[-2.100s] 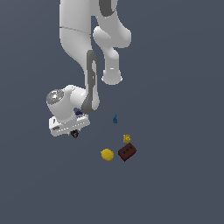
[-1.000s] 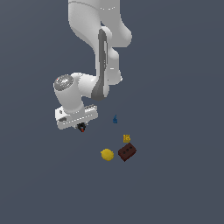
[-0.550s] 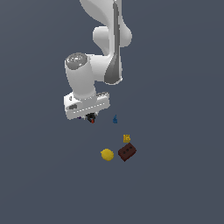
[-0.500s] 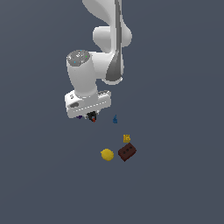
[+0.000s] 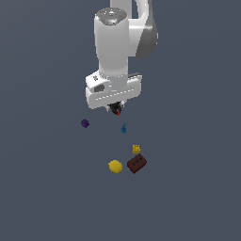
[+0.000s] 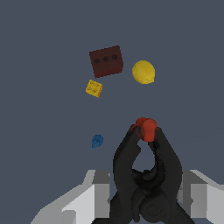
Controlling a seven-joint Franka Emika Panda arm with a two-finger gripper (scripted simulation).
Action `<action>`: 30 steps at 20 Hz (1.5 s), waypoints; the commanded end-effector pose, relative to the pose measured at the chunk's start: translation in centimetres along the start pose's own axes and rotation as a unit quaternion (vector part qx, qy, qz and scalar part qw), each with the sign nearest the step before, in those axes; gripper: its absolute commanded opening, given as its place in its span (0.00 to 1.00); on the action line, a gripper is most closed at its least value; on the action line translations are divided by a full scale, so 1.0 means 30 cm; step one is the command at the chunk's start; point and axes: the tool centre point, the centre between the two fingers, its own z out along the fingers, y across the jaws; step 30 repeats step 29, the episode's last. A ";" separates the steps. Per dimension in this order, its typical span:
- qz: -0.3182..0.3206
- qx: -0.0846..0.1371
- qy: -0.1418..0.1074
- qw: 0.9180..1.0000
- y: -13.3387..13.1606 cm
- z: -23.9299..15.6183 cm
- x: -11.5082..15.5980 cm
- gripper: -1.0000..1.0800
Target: Pick up a designated object from a clutter of objects.
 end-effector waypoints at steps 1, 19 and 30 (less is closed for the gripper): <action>0.000 -0.001 0.000 1.000 -0.066 -0.083 0.017 0.00; -0.001 0.002 0.000 1.000 -0.433 -0.555 0.145 0.00; -0.001 0.002 0.001 1.000 -0.478 -0.617 0.169 0.00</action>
